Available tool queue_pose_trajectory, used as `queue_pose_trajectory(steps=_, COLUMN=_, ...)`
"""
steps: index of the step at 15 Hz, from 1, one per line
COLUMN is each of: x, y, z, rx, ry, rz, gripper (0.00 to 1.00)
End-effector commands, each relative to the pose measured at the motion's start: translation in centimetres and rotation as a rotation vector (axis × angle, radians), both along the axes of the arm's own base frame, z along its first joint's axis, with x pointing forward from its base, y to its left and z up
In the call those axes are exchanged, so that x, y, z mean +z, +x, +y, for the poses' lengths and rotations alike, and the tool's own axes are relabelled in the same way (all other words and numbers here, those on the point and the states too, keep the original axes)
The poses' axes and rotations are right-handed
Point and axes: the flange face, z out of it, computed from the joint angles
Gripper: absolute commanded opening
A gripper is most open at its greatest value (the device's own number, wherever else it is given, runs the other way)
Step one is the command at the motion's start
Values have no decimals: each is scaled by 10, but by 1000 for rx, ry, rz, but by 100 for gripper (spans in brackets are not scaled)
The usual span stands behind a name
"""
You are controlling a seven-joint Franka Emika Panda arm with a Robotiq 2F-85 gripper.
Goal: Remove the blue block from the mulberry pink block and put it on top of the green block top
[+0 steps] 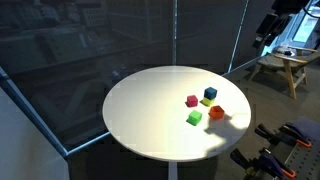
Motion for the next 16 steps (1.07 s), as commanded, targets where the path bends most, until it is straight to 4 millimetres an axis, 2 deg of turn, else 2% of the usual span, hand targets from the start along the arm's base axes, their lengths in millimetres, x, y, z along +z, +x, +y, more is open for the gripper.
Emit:
queue_pose_trajectory(steps=1, x=1, y=0, z=0, rx=0, ry=0, rz=1, gripper=100)
queue_pose_trajectory(steps=11, x=2, y=5, z=-4, rx=4, ry=5, rz=14, gripper=100)
queue_pose_trajectory(steps=16, x=5, y=21, z=-11, rx=8, ry=11, rz=32, gripper=100)
